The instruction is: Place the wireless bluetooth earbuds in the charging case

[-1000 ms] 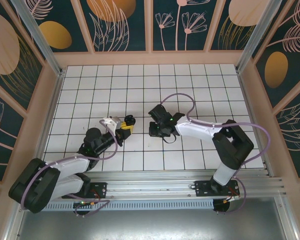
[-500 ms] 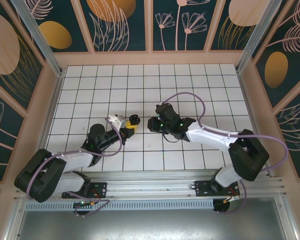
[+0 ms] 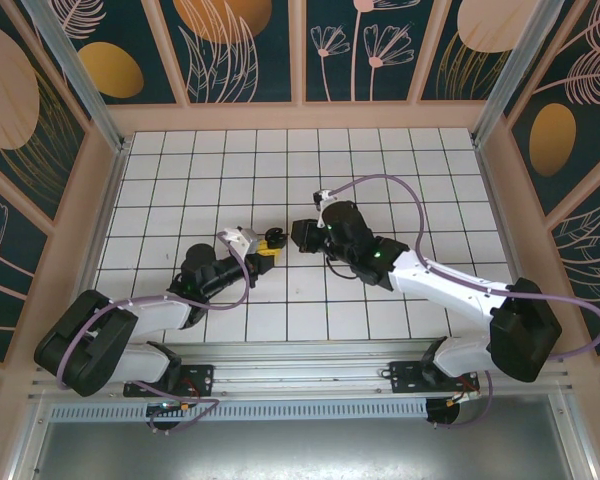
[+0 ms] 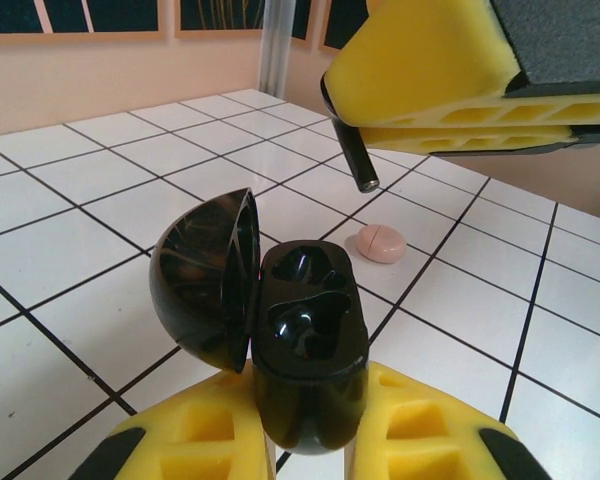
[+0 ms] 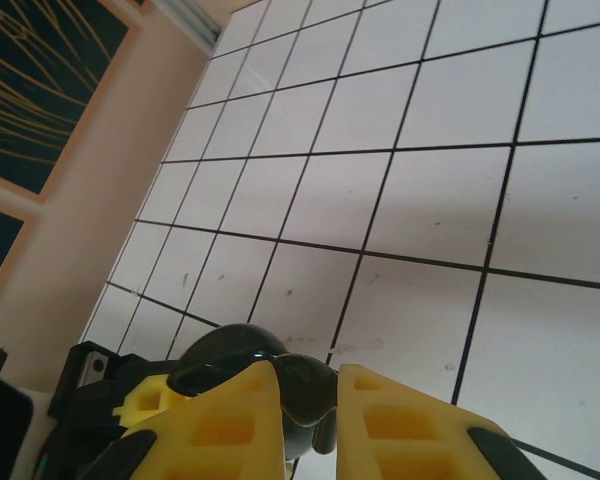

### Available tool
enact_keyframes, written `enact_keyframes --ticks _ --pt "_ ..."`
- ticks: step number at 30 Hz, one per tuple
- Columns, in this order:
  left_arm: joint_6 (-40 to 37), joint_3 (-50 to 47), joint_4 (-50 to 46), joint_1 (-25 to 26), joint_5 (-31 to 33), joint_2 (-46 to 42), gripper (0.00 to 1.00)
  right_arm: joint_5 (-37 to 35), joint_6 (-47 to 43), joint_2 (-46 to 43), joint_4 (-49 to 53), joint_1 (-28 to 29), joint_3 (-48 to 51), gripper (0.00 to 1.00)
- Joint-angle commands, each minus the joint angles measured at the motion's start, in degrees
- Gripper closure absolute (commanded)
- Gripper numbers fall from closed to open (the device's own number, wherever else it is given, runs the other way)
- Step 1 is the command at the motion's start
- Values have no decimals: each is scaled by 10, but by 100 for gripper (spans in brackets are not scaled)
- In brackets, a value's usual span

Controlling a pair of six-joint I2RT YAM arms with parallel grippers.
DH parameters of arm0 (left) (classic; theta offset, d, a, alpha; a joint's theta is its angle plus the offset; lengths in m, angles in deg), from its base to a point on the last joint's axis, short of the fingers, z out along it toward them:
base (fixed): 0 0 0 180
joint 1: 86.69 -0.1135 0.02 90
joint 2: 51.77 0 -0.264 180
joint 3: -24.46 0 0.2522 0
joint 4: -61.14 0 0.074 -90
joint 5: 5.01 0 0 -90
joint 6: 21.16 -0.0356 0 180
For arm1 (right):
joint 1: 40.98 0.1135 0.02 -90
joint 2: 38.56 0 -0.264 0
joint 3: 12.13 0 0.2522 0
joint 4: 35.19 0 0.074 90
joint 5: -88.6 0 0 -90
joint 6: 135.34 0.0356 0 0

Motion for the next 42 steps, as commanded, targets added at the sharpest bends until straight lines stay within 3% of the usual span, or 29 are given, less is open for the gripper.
enact_keyframes --ticks 1,26,35,42 --pt "-4 17 23 5 -14 7 98 -16 -27 -9 -40 12 -4 84" --pt "12 34 28 7 -18 0 98 -21 -47 25 -62 36 -17 85" --pt "51 37 62 7 -9 -1 97 -50 -72 19 -45 53 -11 85" --pt "48 45 54 7 -5 -2 97 -37 -84 7 -47 59 -4 78"
